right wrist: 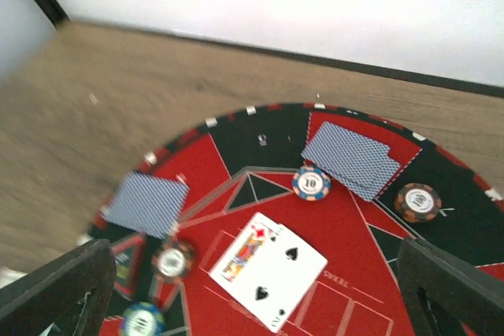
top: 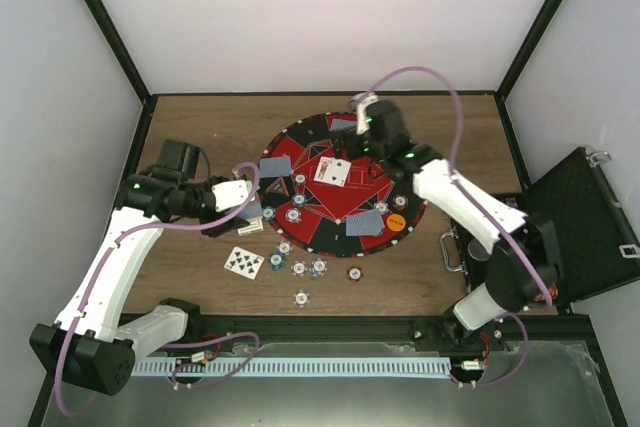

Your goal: Distribute texas hold em gaming equipment

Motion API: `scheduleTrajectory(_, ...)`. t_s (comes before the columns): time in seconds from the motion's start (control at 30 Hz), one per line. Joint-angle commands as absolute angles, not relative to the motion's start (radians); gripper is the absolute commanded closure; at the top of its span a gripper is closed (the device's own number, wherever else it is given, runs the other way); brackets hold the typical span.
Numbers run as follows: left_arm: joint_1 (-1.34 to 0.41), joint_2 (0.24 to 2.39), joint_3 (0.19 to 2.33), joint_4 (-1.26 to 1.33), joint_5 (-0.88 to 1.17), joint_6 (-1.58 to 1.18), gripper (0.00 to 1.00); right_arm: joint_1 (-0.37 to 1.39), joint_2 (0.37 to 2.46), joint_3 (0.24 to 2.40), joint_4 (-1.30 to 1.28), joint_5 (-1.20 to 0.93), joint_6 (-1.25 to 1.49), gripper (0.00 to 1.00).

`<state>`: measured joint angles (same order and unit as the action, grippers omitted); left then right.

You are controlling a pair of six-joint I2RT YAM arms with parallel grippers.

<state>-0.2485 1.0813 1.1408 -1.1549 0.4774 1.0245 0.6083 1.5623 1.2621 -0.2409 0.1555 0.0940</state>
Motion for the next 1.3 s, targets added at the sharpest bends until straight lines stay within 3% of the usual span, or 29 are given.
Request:
scheduleTrajectory(0.0,-0.247,1.064,1.162,-1.151,0.508,1.026,0.96,0.518,1.482,1.282,-0.293,-0.316,0.408,0.0)
scheduleTrajectory(0.17,-0.248,1.067,1.16,-1.138,0.511,1.023,0.96,0.562,1.497,1.253,-0.31,-0.647,0.522,0.0)
scheduleTrajectory(0.67,-0.247,1.071,1.15,-1.127,0.506,1.019,0.95,0.803,1.586,1.203,-0.055,-0.771,0.803,0.05)
scheduleTrajectory(1.27,-0.247,1.07,1.147,-1.13,0.505,1.023,0.95,0.862,1.807,1.313,0.139,-0.878,0.951,0.1)
